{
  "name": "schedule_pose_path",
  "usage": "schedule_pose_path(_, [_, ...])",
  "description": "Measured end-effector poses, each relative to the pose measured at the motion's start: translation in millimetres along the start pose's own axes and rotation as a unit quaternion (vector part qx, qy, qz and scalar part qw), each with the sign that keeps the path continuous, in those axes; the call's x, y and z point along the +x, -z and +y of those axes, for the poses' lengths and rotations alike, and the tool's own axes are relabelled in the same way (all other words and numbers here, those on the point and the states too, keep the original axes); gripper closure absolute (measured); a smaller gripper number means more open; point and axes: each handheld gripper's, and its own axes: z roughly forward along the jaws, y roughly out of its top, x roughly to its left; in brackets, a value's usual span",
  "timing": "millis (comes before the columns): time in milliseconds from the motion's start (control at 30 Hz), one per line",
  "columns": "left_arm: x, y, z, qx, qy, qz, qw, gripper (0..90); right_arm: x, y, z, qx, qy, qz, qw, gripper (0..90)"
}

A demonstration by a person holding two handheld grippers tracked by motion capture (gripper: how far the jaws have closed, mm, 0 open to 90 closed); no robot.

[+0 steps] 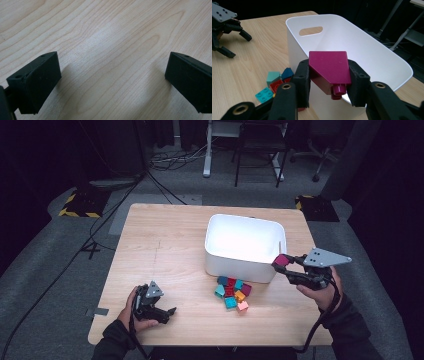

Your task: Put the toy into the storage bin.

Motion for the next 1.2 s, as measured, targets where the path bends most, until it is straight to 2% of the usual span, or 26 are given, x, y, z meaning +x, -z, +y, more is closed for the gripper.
schedule_pose_path(233, [-0.2, 0.0, -0.1, 0.000, 0.001, -0.001, 1.0000, 0.5, -1.9, -2.7, 10.4, -0.009, 0.002, -0.007, 0.9999, 59.0])
schedule_pose_path(633, [-0.1, 0.0, 0.0, 0.000, 0.000, -0.001, 1.0000, 0.5, -8.9, -16.7, 19.4, -0.004, 0.001, -0.012, 0.9999, 59.0])
schedule_pose_path(967, [0.0, -0.1, 0.0, 0.000, 0.000, 0.000, 1.0000, 0.5, -13.6, -32.4, 27.4, 0.002, 0.000, -0.018, 0.9998, 59.1])
schedule_pose_path(1200, [0.0, -0.1, 0.0, 0.000, 0.000, 0.000, 1.0000, 0.5, -20.8, -46.7, 27.9, 0.011, -0.012, -0.021, 0.9996, 59.0])
